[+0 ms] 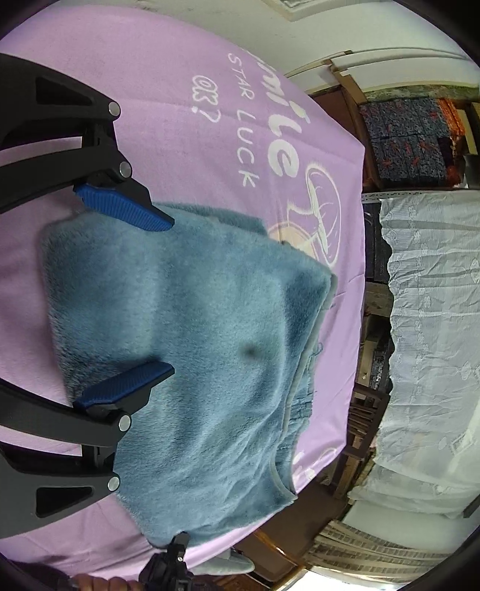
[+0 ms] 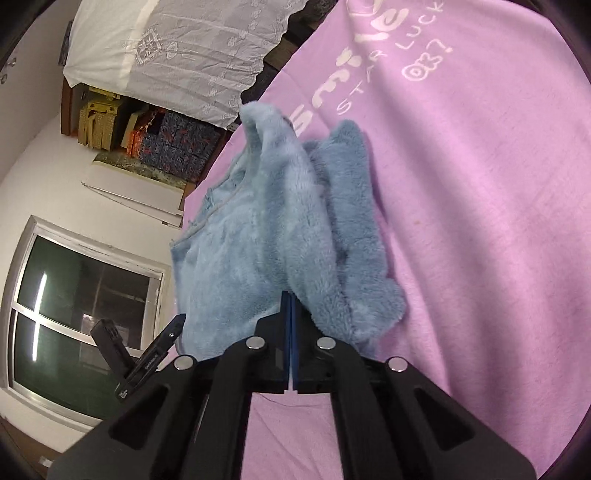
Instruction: Fold large clothes
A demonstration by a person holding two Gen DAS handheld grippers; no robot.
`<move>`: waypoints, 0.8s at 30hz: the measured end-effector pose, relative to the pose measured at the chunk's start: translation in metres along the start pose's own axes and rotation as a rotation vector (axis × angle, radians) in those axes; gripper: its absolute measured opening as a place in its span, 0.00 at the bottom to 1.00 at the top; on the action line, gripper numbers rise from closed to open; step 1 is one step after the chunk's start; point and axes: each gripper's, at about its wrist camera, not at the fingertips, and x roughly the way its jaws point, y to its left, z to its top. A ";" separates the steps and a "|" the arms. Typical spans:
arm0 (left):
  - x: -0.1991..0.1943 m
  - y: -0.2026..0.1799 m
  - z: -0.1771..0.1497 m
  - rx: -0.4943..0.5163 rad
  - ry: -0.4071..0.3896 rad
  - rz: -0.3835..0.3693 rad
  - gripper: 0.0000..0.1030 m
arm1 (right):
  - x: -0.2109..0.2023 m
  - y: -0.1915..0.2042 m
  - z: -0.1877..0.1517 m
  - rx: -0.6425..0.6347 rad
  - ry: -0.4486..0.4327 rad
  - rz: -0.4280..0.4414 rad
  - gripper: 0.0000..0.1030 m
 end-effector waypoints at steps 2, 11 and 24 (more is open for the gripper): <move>-0.005 0.006 -0.001 -0.021 -0.008 0.036 0.75 | -0.004 -0.001 0.001 0.004 -0.010 -0.003 0.00; -0.025 0.000 0.027 -0.097 -0.063 0.052 0.76 | -0.041 0.019 -0.004 -0.068 -0.238 -0.183 0.26; 0.028 -0.116 0.056 0.116 -0.022 -0.029 0.76 | -0.040 0.014 -0.005 -0.047 -0.221 -0.117 0.31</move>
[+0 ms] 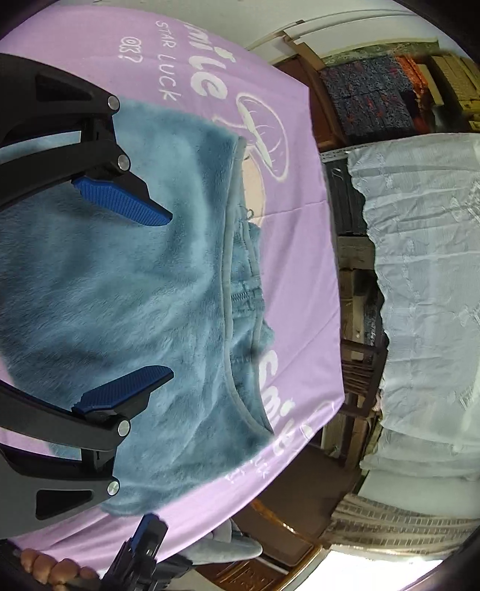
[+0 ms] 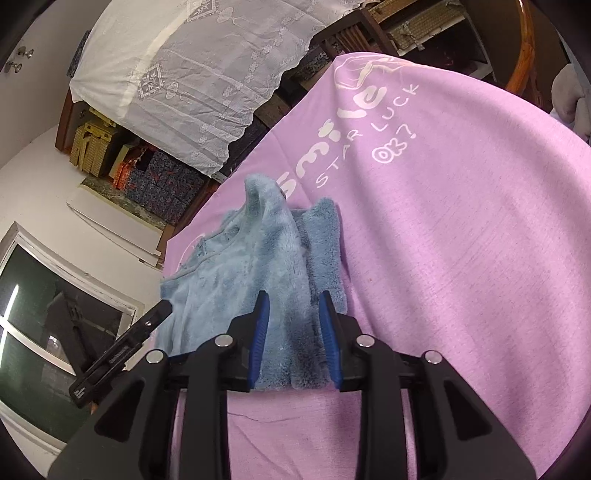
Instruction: Fold large clothes
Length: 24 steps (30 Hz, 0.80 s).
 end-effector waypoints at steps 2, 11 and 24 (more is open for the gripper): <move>0.008 0.009 0.001 -0.025 0.013 0.001 0.76 | 0.001 0.000 0.000 0.000 -0.001 -0.006 0.33; 0.043 0.024 -0.019 -0.036 0.041 -0.002 0.87 | 0.009 -0.001 -0.003 -0.008 0.018 -0.020 0.34; 0.044 0.022 -0.020 -0.038 0.038 0.006 0.88 | -0.010 -0.006 -0.020 0.067 -0.061 0.035 0.38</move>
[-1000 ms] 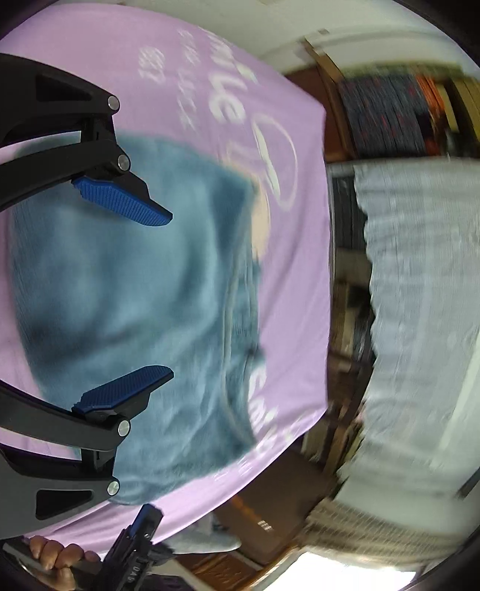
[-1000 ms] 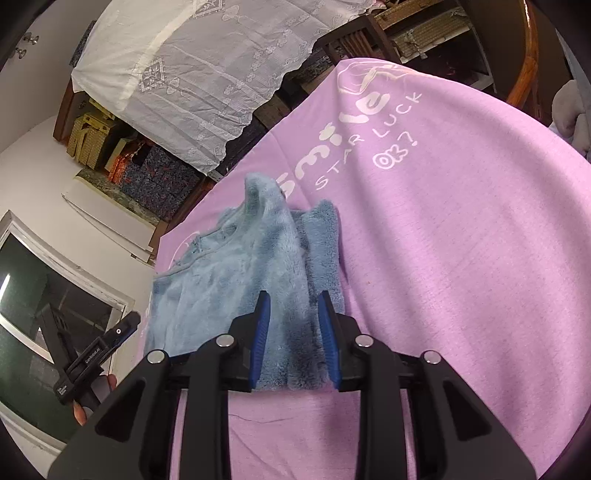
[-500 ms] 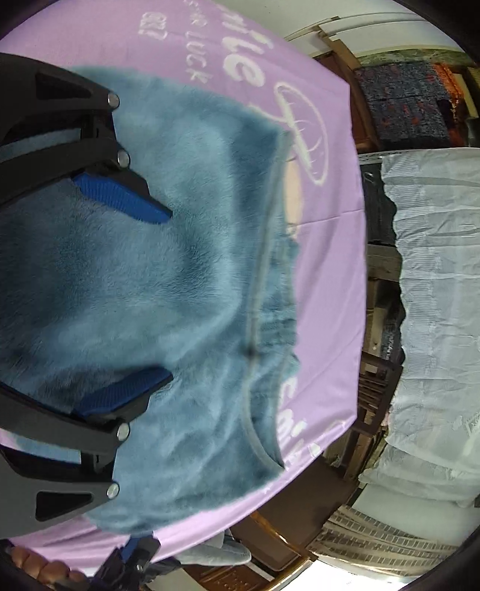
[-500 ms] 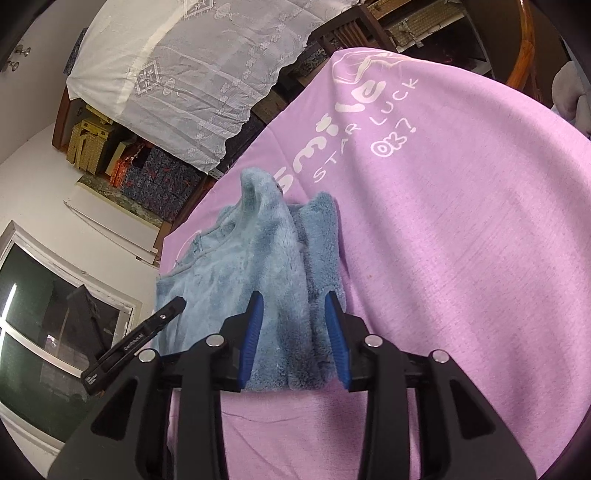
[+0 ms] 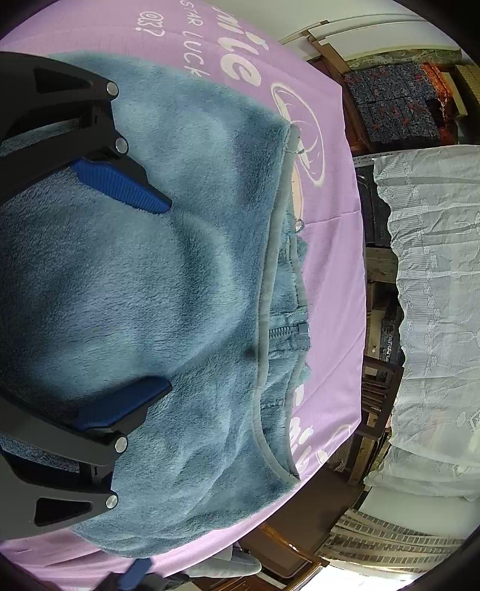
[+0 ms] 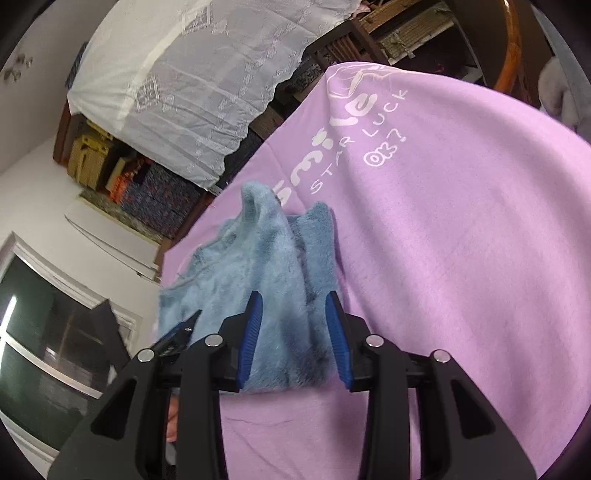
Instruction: Fold large clothes
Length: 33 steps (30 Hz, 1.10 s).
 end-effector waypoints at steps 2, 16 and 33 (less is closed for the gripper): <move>0.000 0.000 0.000 0.000 0.001 0.000 0.88 | -0.004 0.000 -0.013 0.021 0.007 0.010 0.39; -0.002 -0.001 0.000 0.007 0.000 -0.004 0.88 | 0.002 0.031 -0.071 0.126 0.019 -0.064 0.50; -0.002 -0.002 0.000 0.008 0.000 -0.003 0.88 | 0.059 0.016 -0.024 0.281 -0.221 -0.216 0.48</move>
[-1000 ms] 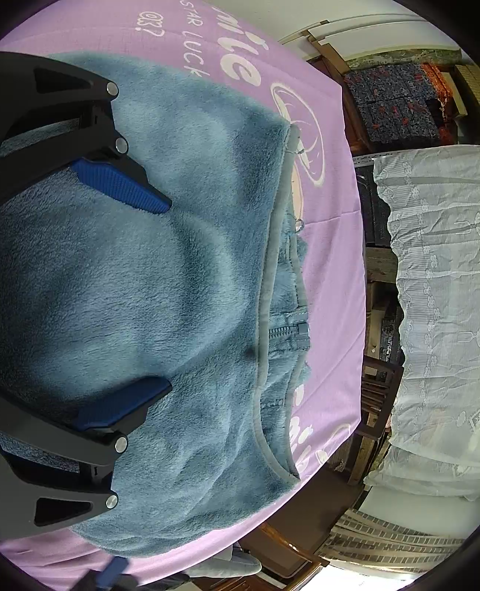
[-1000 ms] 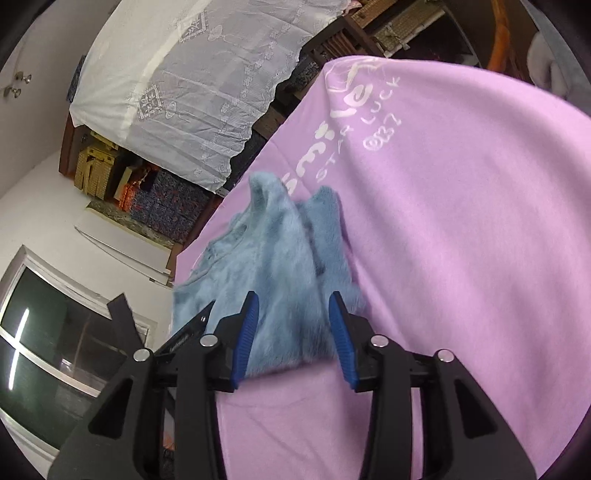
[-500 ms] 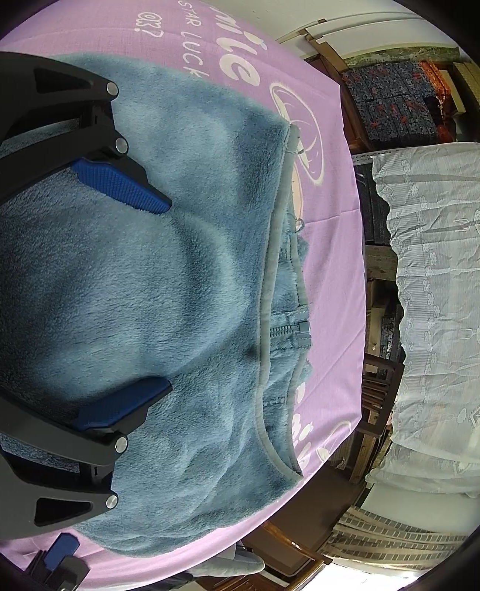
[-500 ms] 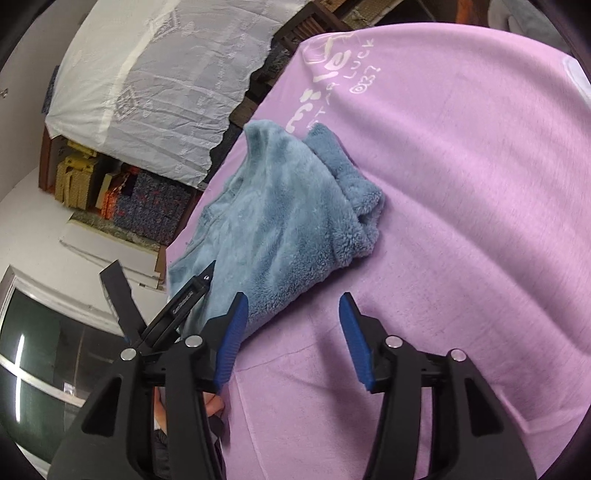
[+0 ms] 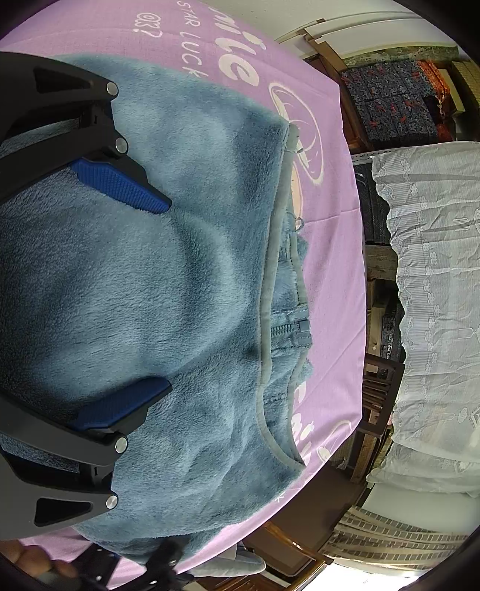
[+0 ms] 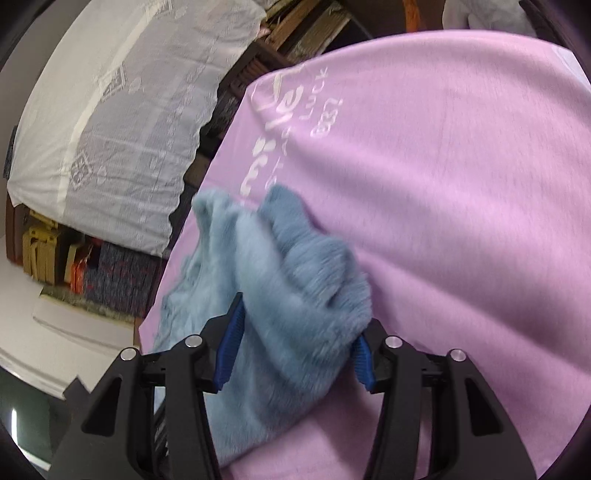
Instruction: Fold large clothes
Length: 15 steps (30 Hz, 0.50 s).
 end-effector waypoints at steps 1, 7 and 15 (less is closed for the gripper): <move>0.000 0.000 0.000 0.000 0.000 -0.001 0.88 | 0.002 0.001 0.000 -0.010 -0.004 -0.001 0.48; -0.001 0.003 -0.001 -0.004 0.008 -0.008 0.88 | 0.003 0.002 0.001 -0.040 -0.003 0.017 0.49; -0.016 0.014 0.003 -0.057 0.029 -0.022 0.83 | 0.013 0.009 0.004 -0.096 -0.012 0.000 0.48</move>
